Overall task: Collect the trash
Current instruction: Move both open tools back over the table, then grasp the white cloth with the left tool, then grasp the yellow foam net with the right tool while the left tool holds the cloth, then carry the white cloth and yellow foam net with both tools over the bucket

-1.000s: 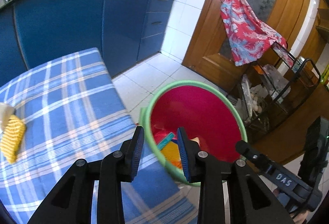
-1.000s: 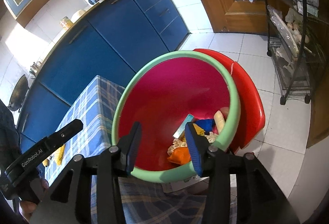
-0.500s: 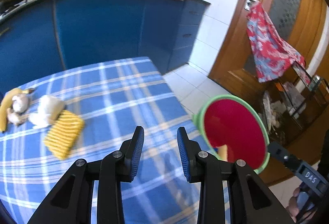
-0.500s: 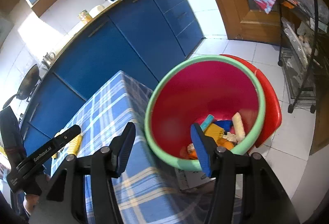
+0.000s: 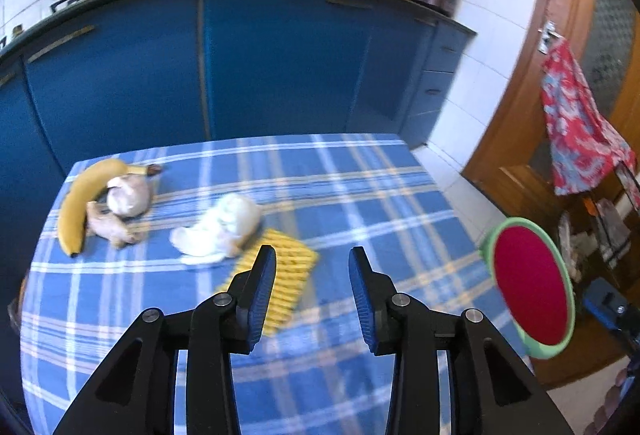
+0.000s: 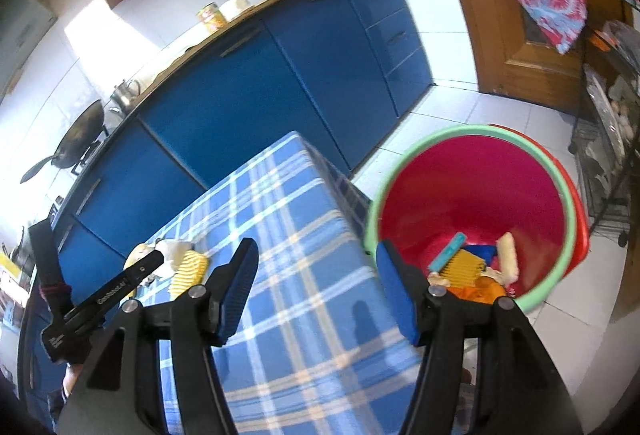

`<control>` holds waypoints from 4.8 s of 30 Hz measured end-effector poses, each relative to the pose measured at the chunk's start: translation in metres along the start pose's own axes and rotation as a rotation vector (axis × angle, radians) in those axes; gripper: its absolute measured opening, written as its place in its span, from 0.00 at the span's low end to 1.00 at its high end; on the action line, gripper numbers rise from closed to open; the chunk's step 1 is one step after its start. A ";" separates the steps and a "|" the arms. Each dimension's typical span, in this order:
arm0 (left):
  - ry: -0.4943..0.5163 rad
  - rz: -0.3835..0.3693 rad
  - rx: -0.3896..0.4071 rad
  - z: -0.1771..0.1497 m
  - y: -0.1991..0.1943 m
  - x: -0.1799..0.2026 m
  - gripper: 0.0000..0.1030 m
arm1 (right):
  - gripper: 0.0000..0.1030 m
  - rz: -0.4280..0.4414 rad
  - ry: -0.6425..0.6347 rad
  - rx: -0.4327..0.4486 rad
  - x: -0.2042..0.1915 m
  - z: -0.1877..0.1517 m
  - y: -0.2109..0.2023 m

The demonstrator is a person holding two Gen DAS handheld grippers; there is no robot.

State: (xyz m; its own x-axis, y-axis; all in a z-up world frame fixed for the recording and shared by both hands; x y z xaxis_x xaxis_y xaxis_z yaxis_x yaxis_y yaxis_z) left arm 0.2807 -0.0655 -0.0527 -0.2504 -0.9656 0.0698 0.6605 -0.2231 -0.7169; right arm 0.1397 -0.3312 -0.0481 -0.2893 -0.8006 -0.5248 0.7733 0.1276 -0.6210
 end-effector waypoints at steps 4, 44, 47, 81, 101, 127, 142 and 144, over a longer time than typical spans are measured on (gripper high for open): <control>-0.014 0.046 -0.005 0.003 0.013 -0.023 0.48 | 0.62 0.011 -0.027 -0.013 -0.022 -0.001 0.012; -0.109 0.018 -0.045 0.000 0.046 -0.068 0.24 | 0.62 0.020 -0.093 -0.141 -0.071 -0.026 0.083; -0.144 0.017 -0.030 -0.008 0.027 -0.073 0.24 | 0.62 0.030 -0.112 -0.151 -0.078 -0.030 0.084; -0.394 0.164 0.021 -0.067 -0.010 -0.161 0.24 | 0.62 0.070 -0.490 -0.344 -0.202 -0.109 0.187; -0.384 0.175 0.020 -0.068 -0.009 -0.161 0.24 | 0.14 0.061 -0.480 -0.325 -0.203 -0.118 0.185; -0.231 0.176 0.037 -0.055 -0.022 -0.107 0.24 | 0.13 0.034 -0.325 -0.131 -0.111 -0.049 0.074; -0.057 0.016 0.016 -0.041 -0.030 0.010 0.24 | 0.14 -0.004 -0.180 -0.055 -0.028 -0.025 0.028; -0.033 -0.018 0.016 -0.039 -0.032 0.027 0.24 | 0.14 -0.016 -0.157 -0.042 -0.015 -0.020 0.022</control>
State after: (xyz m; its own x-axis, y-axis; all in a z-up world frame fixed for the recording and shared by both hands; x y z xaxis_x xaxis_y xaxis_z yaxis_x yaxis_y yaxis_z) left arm 0.2251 -0.0796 -0.0551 -0.2388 -0.9653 0.1060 0.6677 -0.2425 -0.7038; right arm 0.1496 -0.3046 -0.0659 -0.2070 -0.8840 -0.4192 0.7443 0.1359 -0.6539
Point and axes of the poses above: each gripper's, at about its wrist camera, not at the fingertips, and y roughly the way its jaws point, x to its right, z to its top, the point moved 5 cm from there along y, roughly the way its jaws point, and after that the axes turned 5 degrees about y, right-handed, at the moved point
